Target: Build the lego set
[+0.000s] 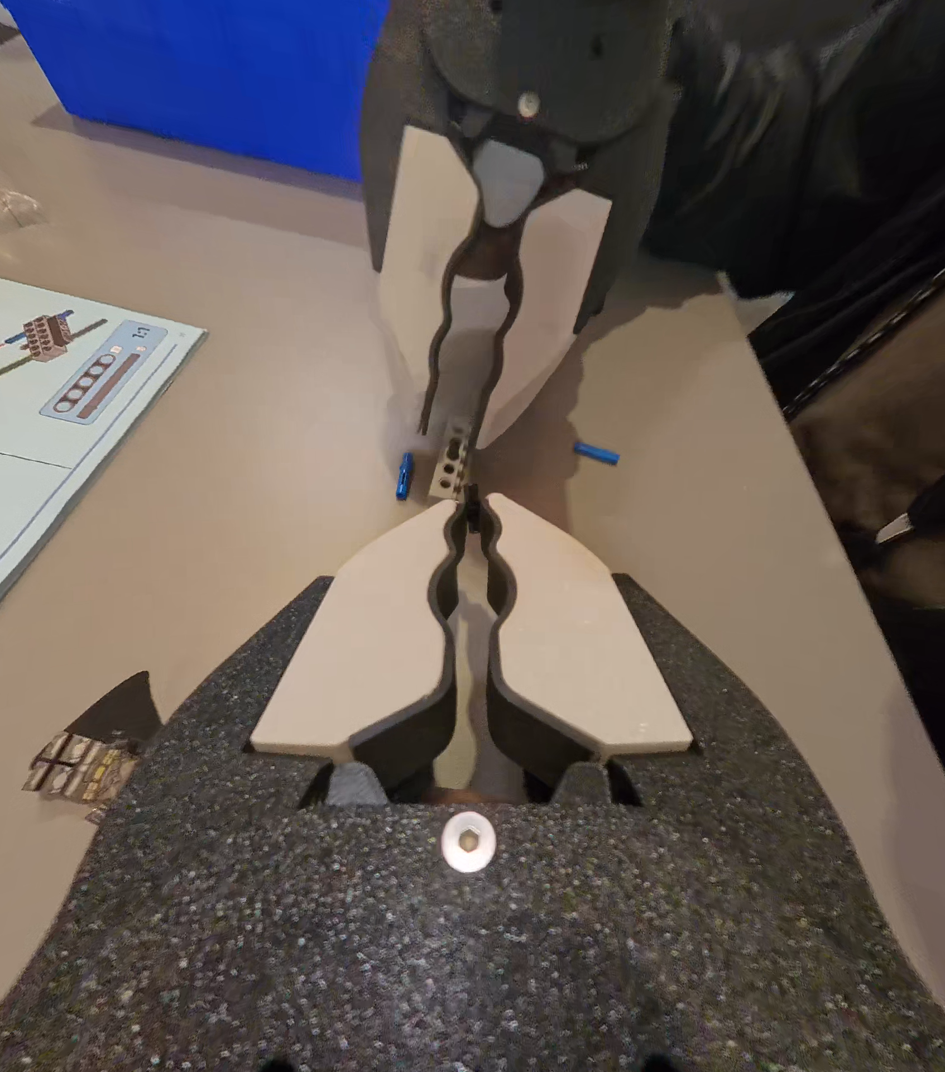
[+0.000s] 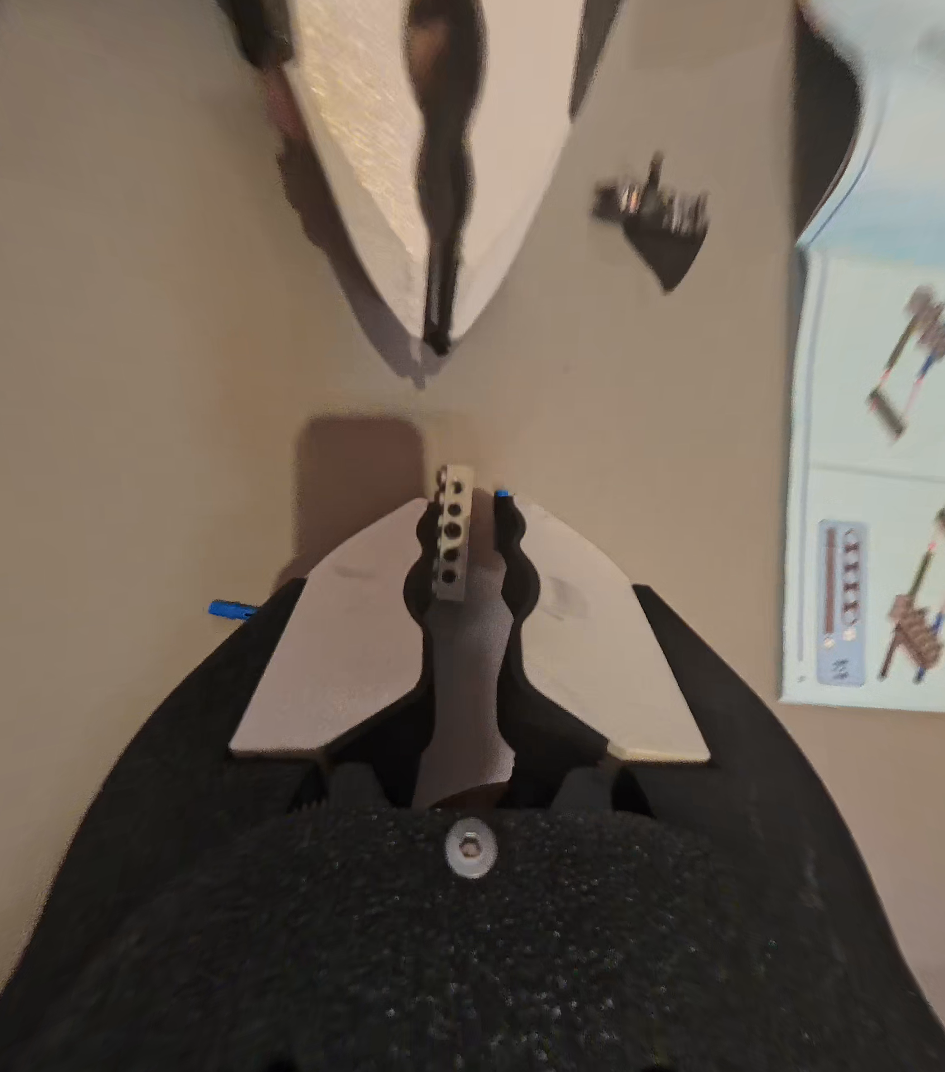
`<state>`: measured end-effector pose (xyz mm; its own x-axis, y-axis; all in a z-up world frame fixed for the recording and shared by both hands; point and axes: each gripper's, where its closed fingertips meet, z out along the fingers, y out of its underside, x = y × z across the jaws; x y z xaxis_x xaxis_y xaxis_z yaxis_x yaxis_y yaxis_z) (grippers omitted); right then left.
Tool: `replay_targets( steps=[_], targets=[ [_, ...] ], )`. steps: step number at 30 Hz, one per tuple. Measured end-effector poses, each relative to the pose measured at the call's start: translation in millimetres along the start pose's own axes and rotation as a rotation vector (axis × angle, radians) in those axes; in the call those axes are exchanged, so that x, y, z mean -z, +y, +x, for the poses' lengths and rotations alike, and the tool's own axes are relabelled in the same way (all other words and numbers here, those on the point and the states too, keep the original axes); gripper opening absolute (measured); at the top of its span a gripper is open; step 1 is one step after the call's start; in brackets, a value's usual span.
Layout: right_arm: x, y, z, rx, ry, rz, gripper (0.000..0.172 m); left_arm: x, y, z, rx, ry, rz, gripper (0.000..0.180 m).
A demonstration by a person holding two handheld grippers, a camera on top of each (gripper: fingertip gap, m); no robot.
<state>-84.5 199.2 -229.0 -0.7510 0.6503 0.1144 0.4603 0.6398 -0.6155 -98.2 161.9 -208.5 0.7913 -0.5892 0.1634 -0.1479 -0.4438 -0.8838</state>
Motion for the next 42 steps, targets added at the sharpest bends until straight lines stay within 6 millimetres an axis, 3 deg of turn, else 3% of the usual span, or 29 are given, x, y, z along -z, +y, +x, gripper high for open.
replay_targets(
  steps=[6,11,19,33,42],
  targets=[
    [2,-18,1,0.287,0.166,0.211,0.019,4,-7,5,0.195,0.123,0.072,0.004],
    [1,-33,-13,0.324,0.144,0.341,0.019,-1,-2,9,0.33,0.195,0.051,0.004],
    [-5,-42,-25,0.442,0.193,0.393,0.022,-6,3,21,0.328,0.249,-0.002,0.004],
    [-9,-41,-22,0.496,0.262,0.39,0.005,-7,3,21,0.342,0.249,-0.002,0.004],
    [3,-46,-1,0.401,0.356,0.433,0.005,9,-16,-2,0.382,0.17,0.185,0.017]
  ],
)
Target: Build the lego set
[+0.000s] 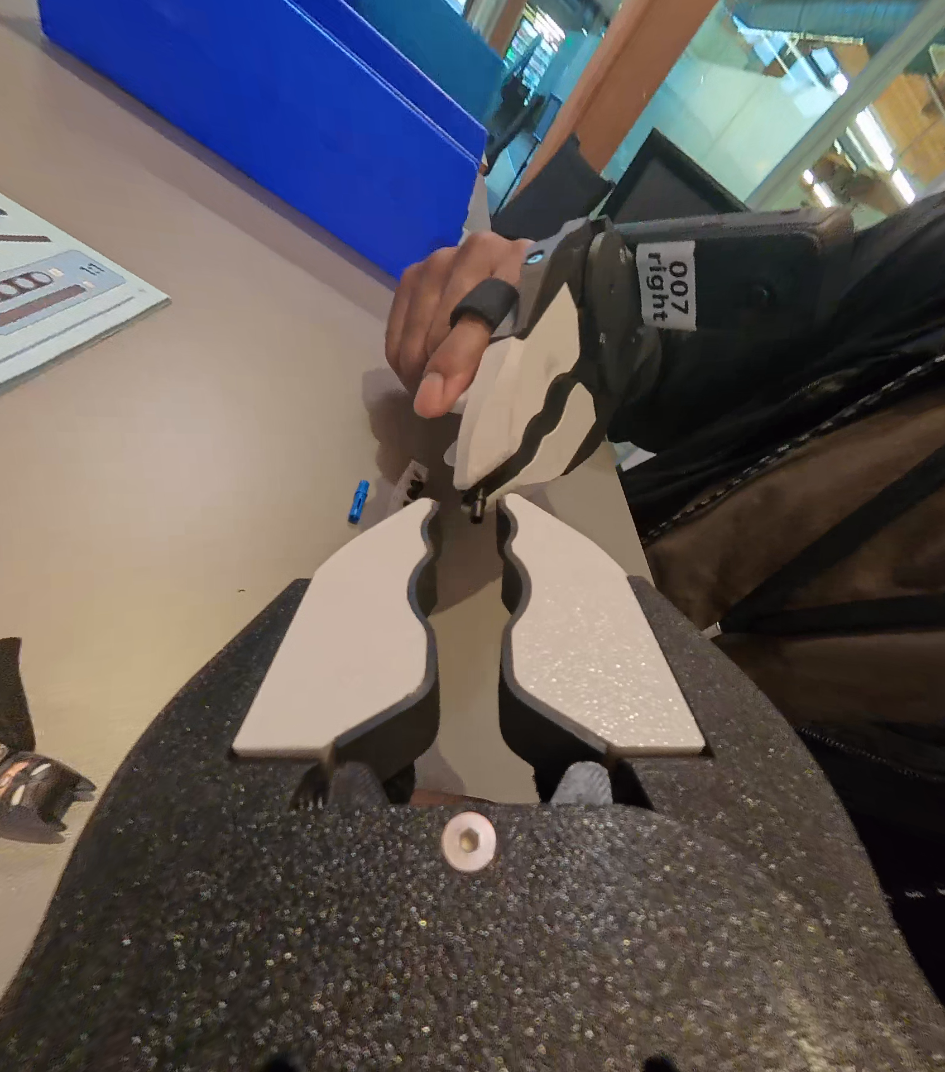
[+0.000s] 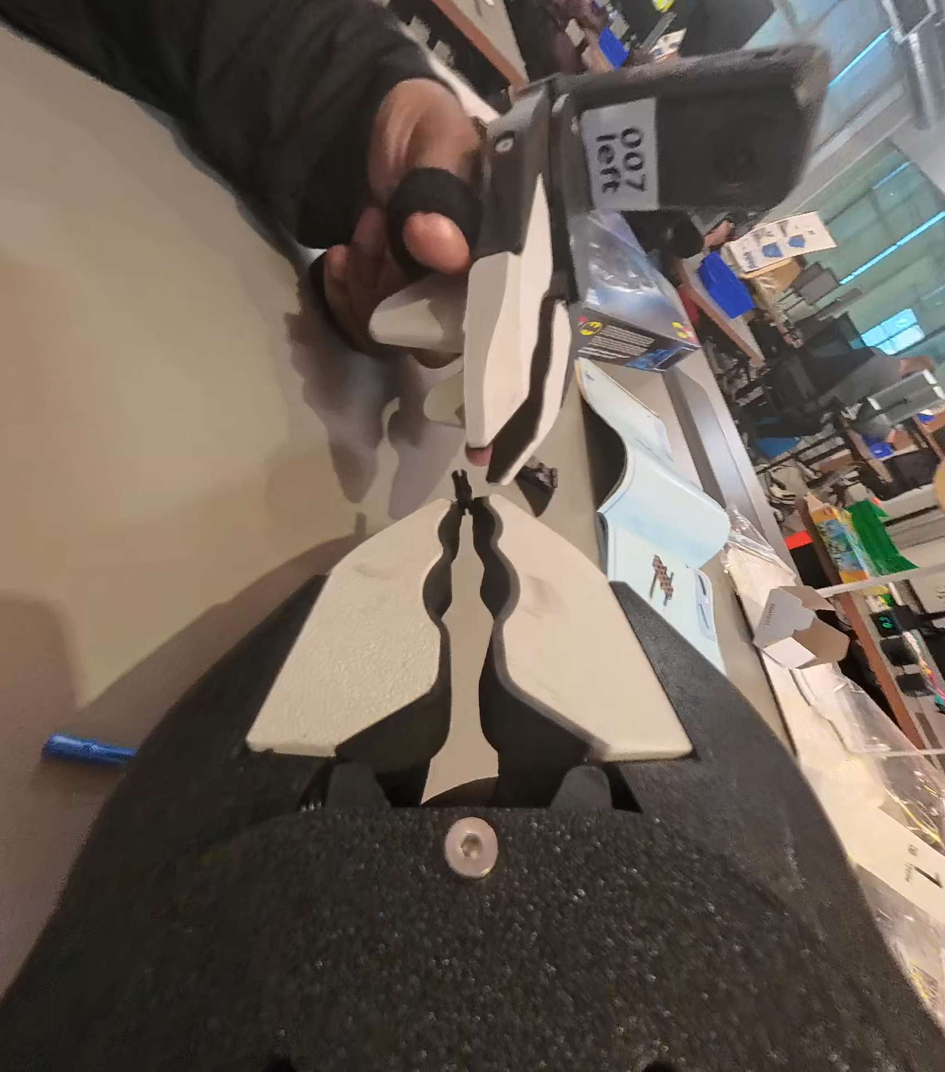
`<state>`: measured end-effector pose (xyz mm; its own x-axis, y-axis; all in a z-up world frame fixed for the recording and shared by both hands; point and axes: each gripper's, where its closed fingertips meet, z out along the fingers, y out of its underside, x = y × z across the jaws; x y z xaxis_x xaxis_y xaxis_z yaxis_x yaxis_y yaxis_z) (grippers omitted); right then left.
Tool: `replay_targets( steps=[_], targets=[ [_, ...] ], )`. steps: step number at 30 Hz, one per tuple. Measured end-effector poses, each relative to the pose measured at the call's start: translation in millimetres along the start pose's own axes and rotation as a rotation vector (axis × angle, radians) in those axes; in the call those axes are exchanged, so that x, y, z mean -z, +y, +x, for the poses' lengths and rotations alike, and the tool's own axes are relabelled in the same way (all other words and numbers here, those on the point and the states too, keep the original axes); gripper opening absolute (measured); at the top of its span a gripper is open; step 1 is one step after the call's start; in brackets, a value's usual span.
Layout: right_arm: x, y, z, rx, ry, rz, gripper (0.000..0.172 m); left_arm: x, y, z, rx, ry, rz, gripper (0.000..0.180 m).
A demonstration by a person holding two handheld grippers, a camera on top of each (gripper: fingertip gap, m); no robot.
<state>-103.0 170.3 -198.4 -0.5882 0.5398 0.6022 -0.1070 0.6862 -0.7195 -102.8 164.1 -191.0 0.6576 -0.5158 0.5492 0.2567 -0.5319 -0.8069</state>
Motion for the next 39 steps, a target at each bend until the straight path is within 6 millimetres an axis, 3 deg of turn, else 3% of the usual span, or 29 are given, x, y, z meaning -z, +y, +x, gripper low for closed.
replay_targets(
  steps=[12,39],
  targets=[
    [2,1,20,-0.01,0.134,-0.006,0.005,-6,-14,0,0.075,0.013,0.107,0.015],
    [3,-9,22,-0.053,0.153,0.036,0.005,-7,-19,5,0.024,0.019,0.151,0.006]
  ],
)
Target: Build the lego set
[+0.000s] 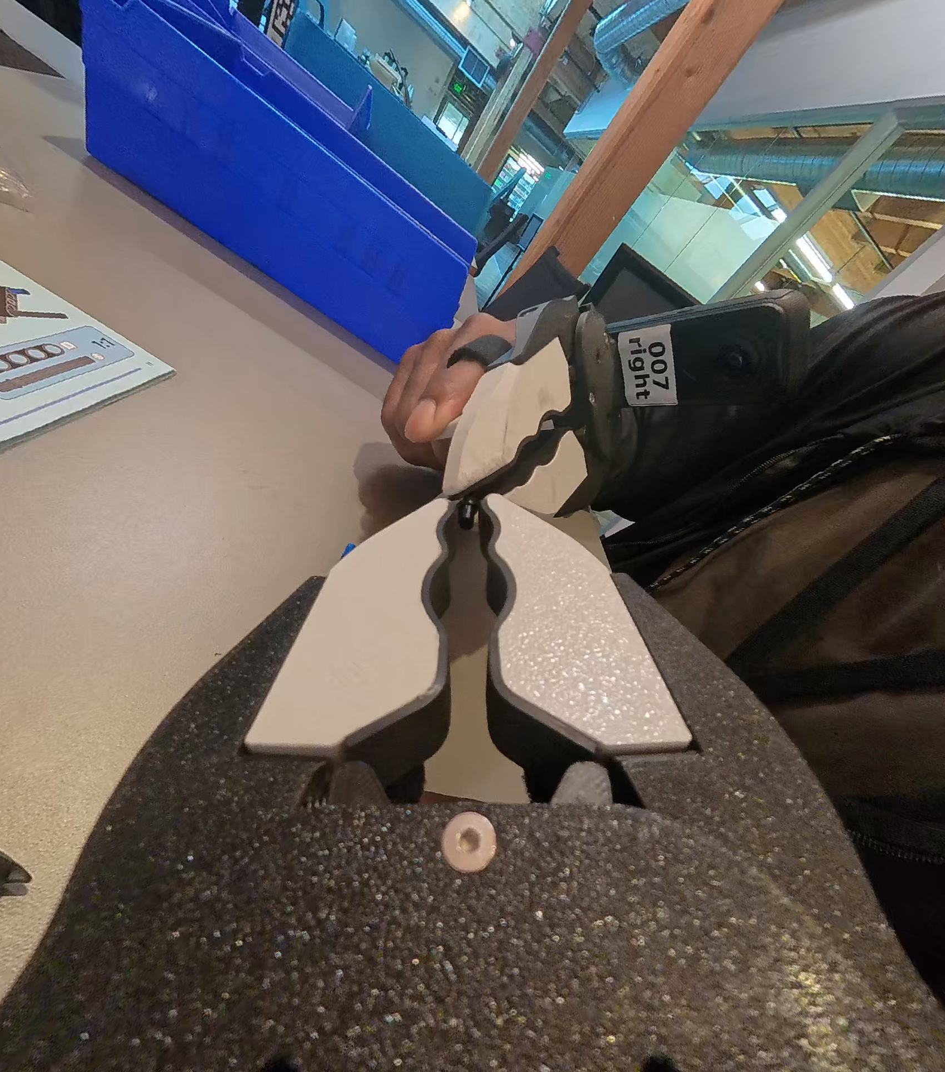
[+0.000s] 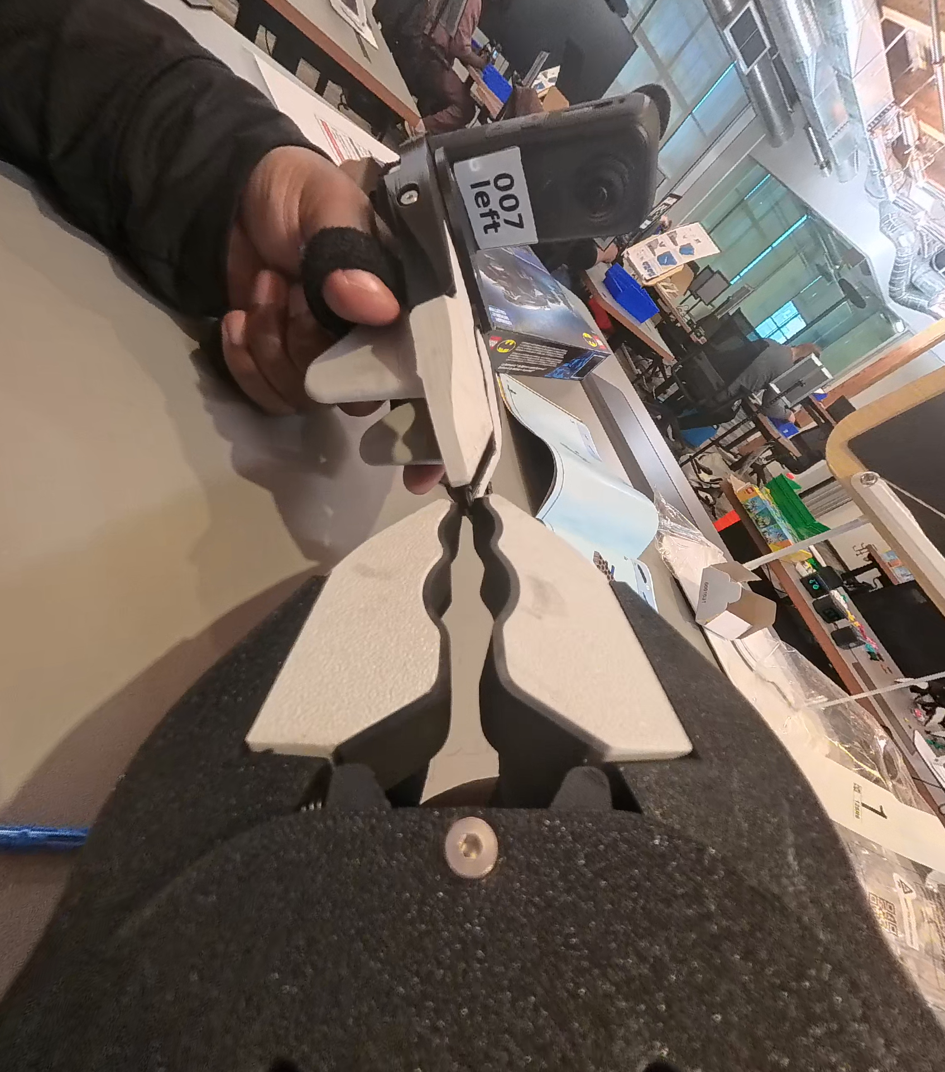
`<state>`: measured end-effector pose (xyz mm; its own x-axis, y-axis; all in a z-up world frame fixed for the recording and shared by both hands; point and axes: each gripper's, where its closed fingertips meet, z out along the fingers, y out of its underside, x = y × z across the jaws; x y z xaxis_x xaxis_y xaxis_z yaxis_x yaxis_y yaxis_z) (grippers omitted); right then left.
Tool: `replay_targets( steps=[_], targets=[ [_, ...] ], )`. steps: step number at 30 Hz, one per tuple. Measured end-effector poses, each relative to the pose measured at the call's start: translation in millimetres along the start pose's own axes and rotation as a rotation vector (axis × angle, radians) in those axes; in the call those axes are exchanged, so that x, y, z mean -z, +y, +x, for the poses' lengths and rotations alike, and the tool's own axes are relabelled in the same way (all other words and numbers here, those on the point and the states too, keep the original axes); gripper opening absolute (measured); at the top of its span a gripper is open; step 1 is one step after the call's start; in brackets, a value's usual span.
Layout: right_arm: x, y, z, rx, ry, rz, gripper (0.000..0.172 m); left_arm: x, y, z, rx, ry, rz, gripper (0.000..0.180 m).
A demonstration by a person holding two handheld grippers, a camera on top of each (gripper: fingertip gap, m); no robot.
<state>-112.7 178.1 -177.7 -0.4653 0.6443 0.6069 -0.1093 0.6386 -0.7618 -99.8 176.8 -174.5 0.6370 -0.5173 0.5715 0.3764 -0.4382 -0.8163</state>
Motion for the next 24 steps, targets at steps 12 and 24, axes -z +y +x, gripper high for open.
replay_targets(
  steps=[12,24],
  targets=[
    [-0.3,-1.1,1.1,-0.002,0.01,0.003,0.004,-0.1,-2.0,0.5,-0.003,0.003,0.014,0.005],
    [0.4,-4.5,4.4,-0.004,0.038,0.018,0.005,-0.2,-5.6,2.9,0.011,0.025,0.043,0.006]
  ],
)
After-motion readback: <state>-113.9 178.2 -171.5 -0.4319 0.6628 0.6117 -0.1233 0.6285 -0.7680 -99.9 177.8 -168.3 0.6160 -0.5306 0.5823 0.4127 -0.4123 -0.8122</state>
